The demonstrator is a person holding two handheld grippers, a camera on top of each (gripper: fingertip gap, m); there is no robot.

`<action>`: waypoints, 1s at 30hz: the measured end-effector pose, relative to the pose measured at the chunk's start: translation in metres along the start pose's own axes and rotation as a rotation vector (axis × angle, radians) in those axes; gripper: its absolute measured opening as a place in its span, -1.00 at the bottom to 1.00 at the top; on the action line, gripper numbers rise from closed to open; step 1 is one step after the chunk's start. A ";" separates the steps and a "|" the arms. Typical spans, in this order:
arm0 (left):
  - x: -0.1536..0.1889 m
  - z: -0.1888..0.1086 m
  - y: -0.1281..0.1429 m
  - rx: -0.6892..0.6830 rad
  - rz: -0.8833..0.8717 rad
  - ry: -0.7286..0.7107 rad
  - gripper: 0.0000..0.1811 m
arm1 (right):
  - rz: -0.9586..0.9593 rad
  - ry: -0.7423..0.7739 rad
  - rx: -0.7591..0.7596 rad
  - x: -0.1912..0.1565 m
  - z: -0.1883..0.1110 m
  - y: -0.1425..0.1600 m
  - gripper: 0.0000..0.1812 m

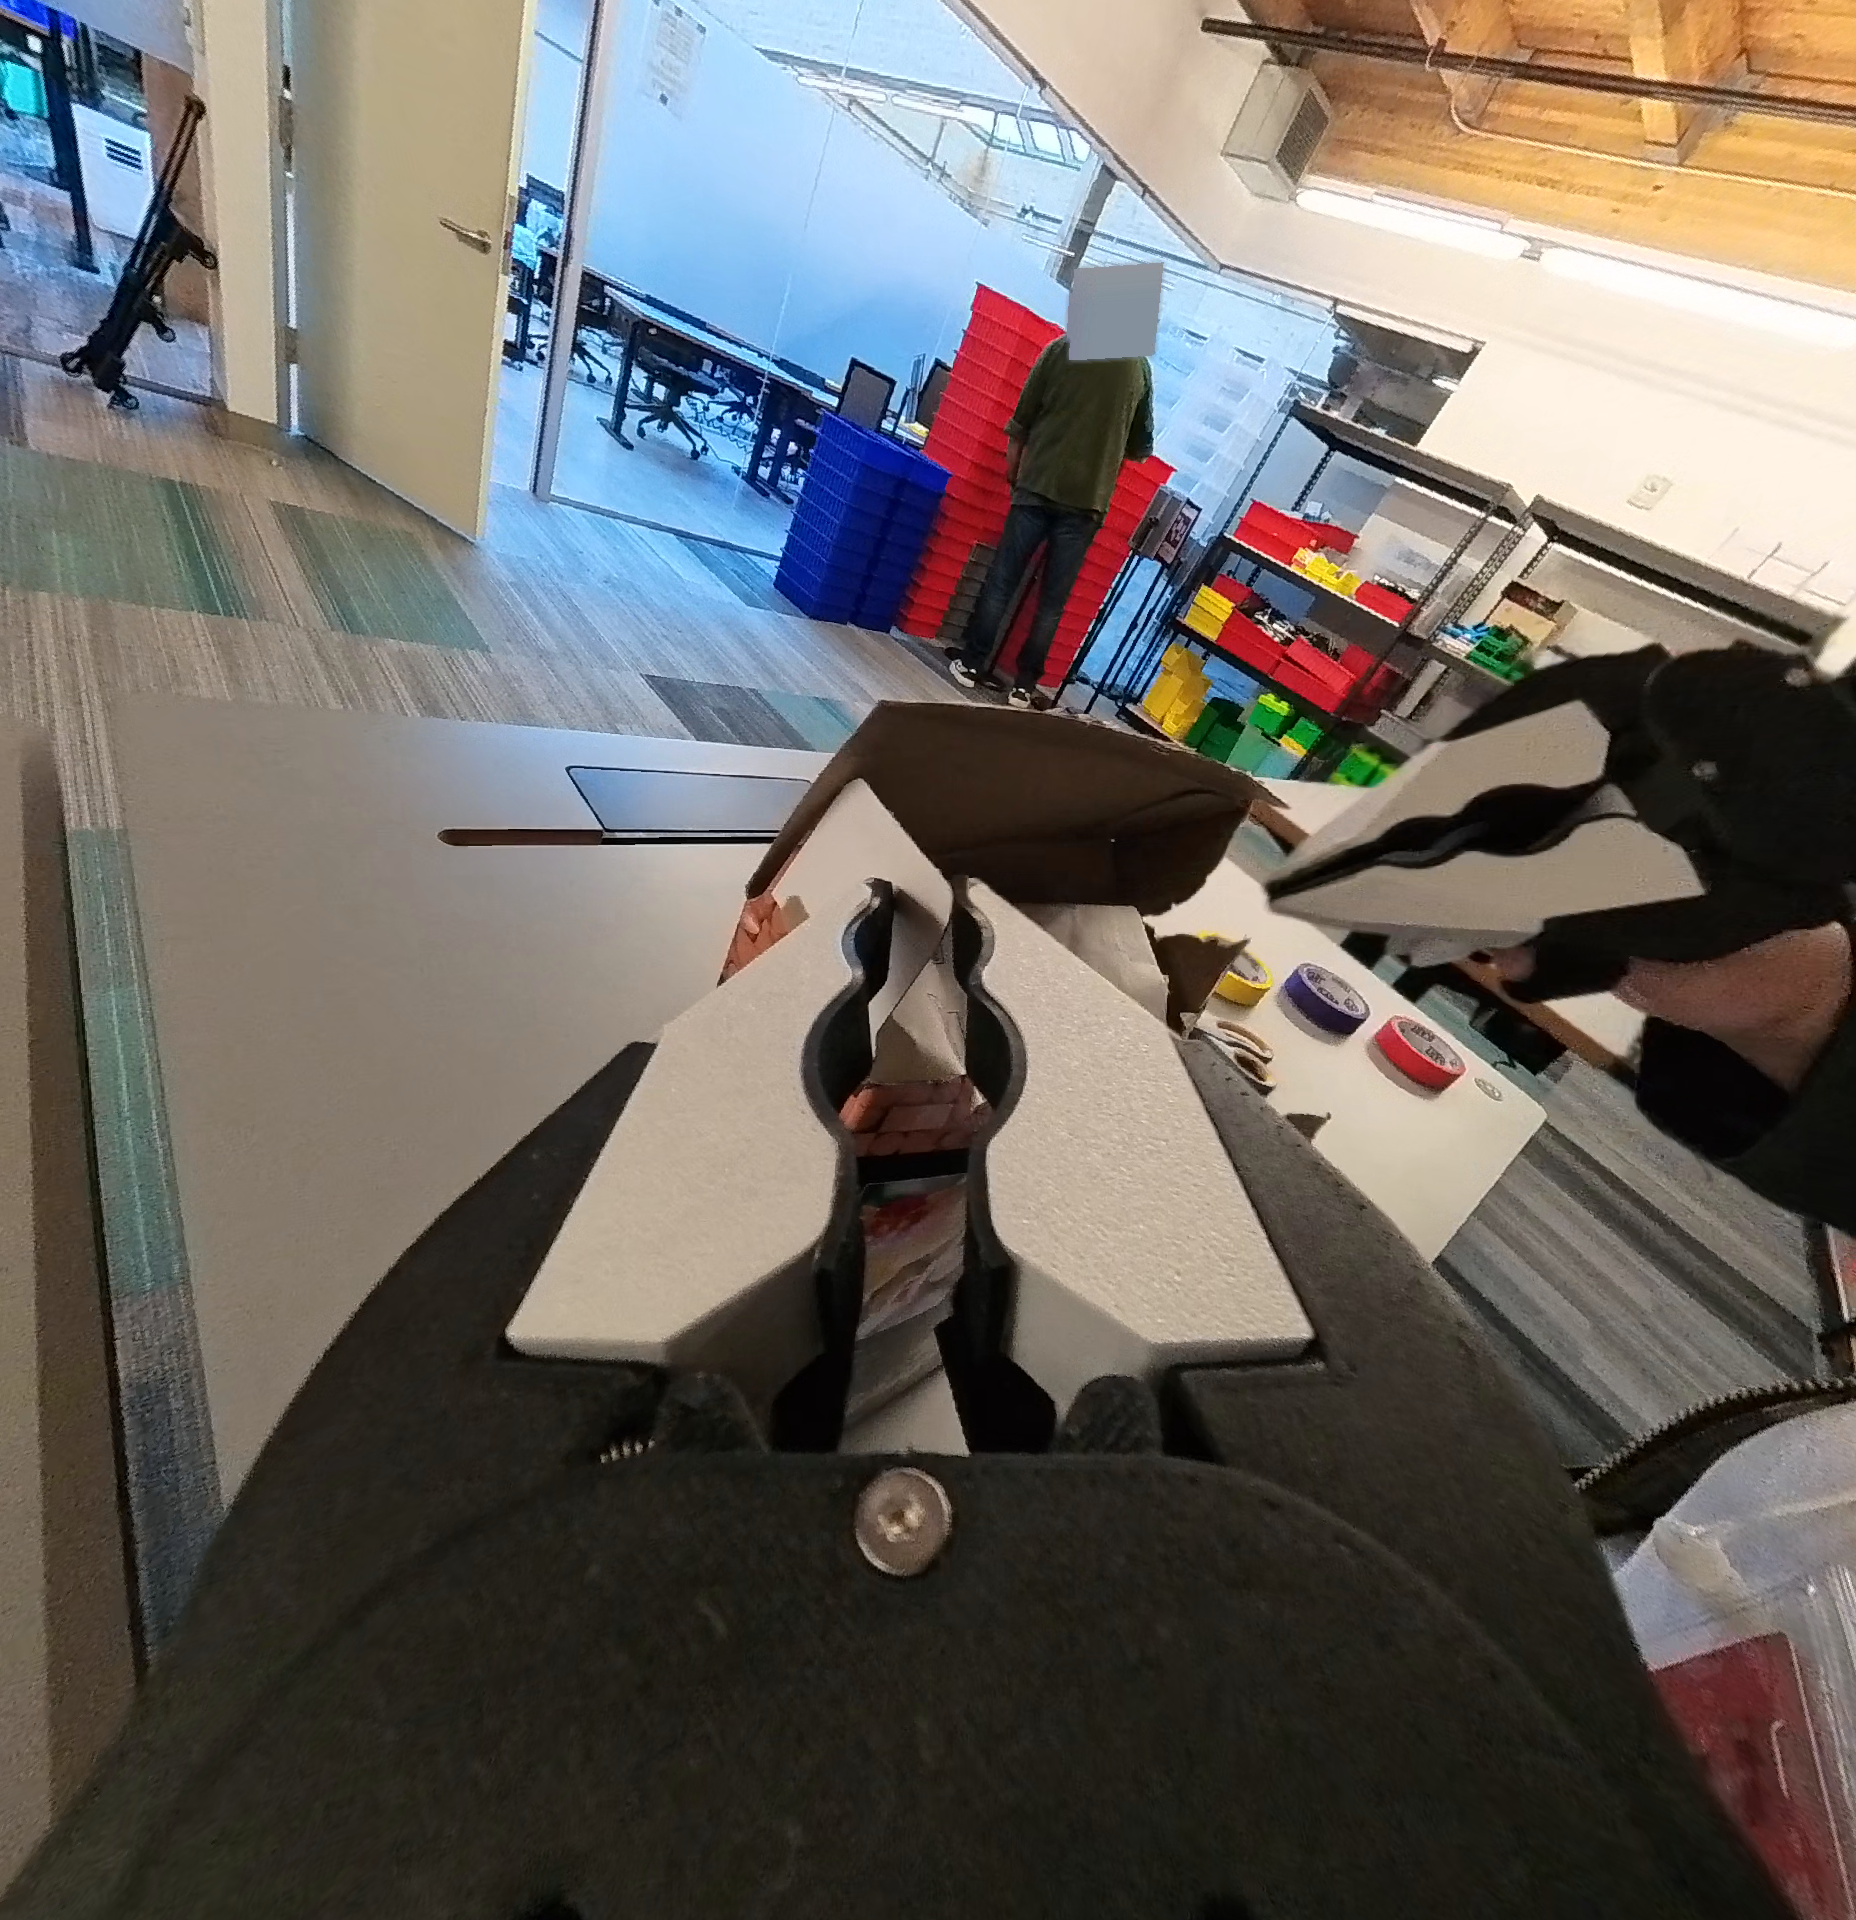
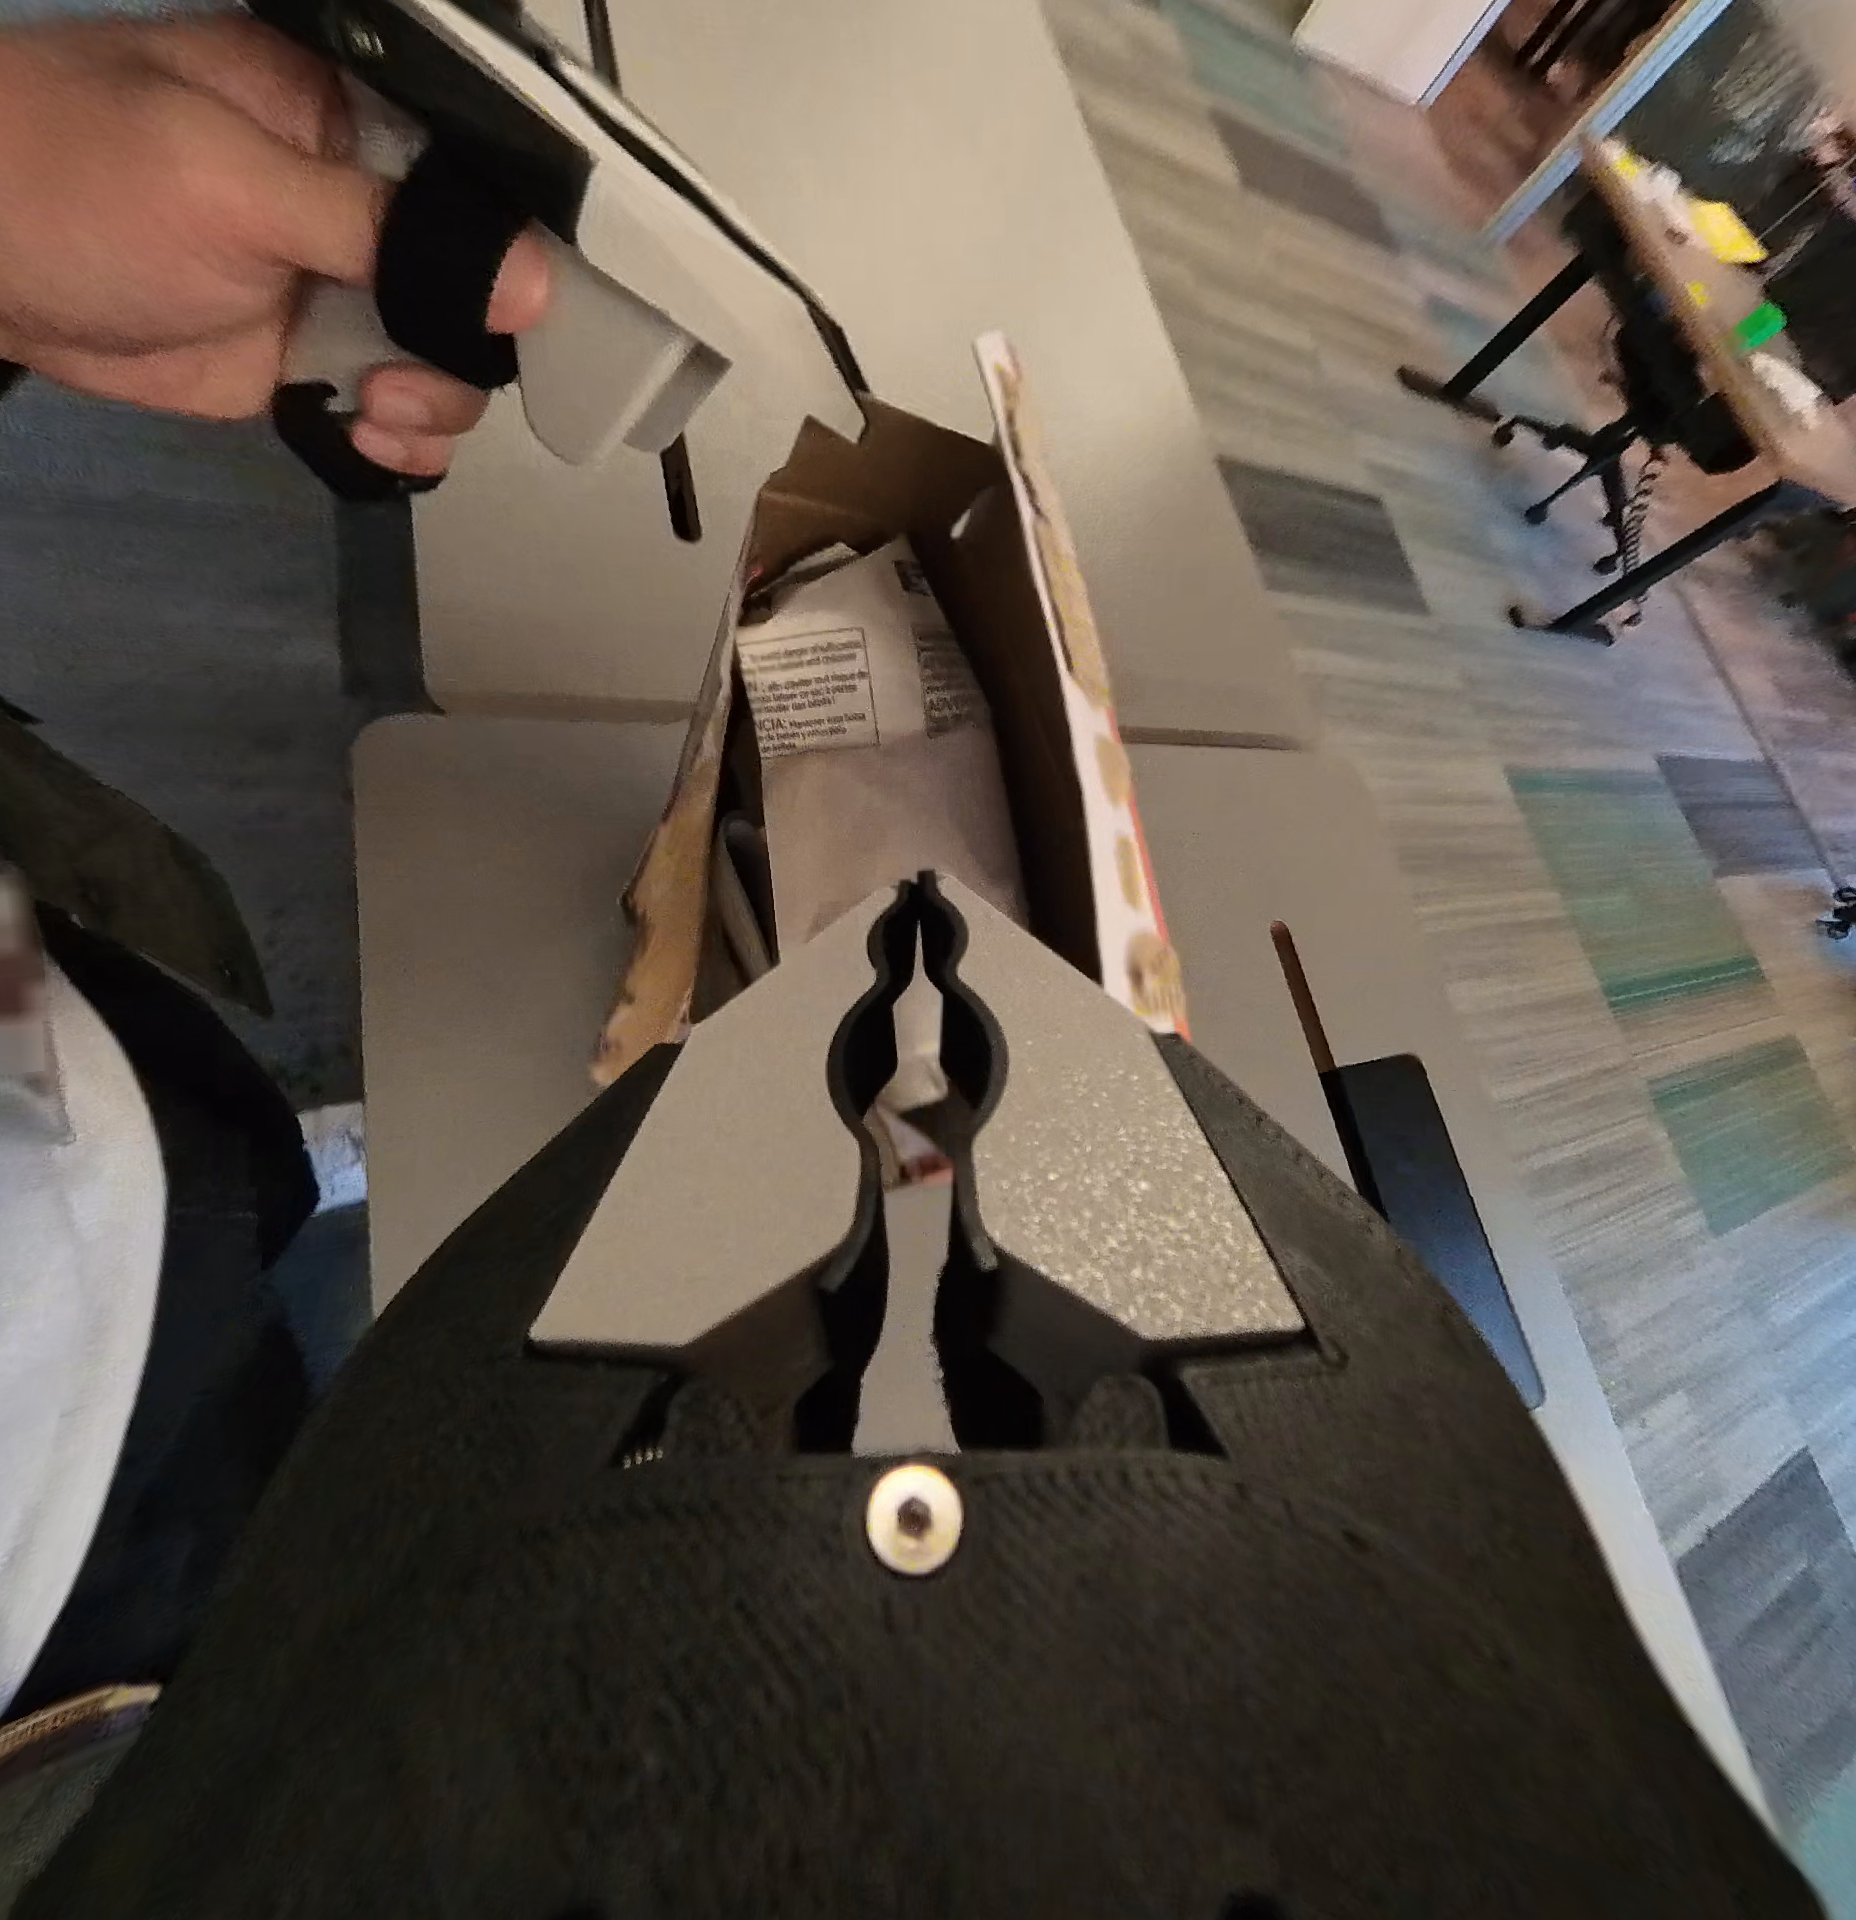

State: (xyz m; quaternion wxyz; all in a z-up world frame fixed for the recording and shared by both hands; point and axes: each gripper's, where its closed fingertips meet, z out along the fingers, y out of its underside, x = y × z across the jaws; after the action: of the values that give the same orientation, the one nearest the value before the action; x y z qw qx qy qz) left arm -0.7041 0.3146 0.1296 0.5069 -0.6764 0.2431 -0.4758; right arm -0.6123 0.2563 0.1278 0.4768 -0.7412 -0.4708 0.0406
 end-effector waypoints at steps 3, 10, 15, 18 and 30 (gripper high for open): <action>0.000 0.000 0.000 -0.003 0.002 0.013 -0.90 | 0.100 0.028 0.072 0.004 -0.021 0.017 -0.77; 0.000 0.001 0.000 -0.032 0.035 0.047 -0.80 | 0.461 -0.003 0.104 -0.014 -0.024 0.070 -0.11; 0.000 -0.007 0.000 -0.070 0.040 0.133 -0.51 | 0.658 -0.050 0.148 -0.013 -0.003 0.091 -0.01; 0.002 -0.015 0.005 -0.122 0.072 0.204 -0.44 | 0.620 -0.043 0.160 -0.004 -0.002 0.088 -0.04; -0.013 0.016 0.079 -0.390 0.307 0.264 0.41 | 0.553 -0.121 0.128 -0.009 0.020 0.086 0.22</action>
State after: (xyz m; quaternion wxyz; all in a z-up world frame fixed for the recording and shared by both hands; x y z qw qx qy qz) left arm -0.6838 0.3032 0.0515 0.3972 -0.6486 0.4936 -0.4218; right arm -0.5704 0.2546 0.0490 0.4643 -0.8062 -0.2749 0.2427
